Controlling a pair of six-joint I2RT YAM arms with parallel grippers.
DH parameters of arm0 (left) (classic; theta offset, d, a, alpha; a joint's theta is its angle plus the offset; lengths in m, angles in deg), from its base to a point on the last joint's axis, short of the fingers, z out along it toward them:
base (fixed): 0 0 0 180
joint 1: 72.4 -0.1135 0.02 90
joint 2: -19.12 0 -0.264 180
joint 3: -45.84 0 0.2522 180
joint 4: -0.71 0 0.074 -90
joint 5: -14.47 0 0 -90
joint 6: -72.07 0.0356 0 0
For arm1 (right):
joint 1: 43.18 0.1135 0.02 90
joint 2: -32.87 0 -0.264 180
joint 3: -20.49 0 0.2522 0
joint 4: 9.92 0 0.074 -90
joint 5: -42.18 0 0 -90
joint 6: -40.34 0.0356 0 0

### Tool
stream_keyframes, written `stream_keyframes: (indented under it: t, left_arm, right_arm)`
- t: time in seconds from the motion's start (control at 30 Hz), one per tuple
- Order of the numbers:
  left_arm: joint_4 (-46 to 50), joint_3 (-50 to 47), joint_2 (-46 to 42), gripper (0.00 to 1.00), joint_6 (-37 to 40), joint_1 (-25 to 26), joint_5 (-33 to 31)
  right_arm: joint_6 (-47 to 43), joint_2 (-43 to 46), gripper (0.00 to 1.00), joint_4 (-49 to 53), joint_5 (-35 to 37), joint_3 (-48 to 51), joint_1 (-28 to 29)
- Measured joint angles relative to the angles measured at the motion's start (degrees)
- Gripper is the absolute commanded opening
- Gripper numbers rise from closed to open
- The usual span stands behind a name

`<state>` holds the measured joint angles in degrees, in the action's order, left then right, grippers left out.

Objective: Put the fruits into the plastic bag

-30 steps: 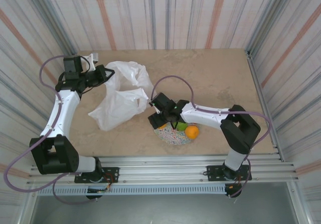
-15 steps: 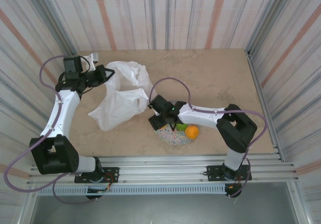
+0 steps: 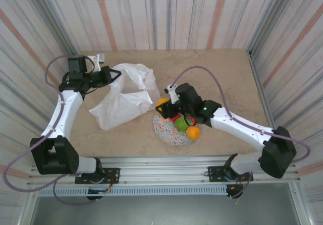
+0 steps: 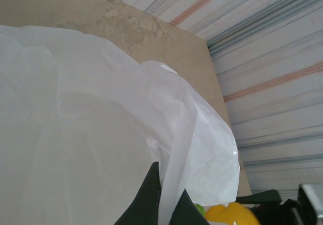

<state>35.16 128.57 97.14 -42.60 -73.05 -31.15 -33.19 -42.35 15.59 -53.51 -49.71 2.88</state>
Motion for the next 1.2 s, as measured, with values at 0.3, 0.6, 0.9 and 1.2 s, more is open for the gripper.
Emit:
stream_keyframes:
  t: [0.3,0.6,0.9,1.2]
  left_arm:
    - [0.0,0.0,0.3,0.0,0.9,0.1,3.3]
    - [0.0,0.0,1.1,0.0,0.9,0.4,3.7]
    - [0.0,0.0,1.1,0.0,0.9,1.1,3.6]
    - [0.0,0.0,1.1,0.0,1.0,4.2,3.0]
  right_arm:
    - [2.3,-7.3,0.61,-6.4,-3.5,-1.1,-4.3]
    - [5.0,-14.4,0.58,-10.6,-3.5,-1.9,0.7]
    - [8.6,-24.1,0.57,-15.1,-0.3,-10.2,2.7]
    - [12.9,-33.4,0.58,-19.7,4.5,-18.0,7.3]
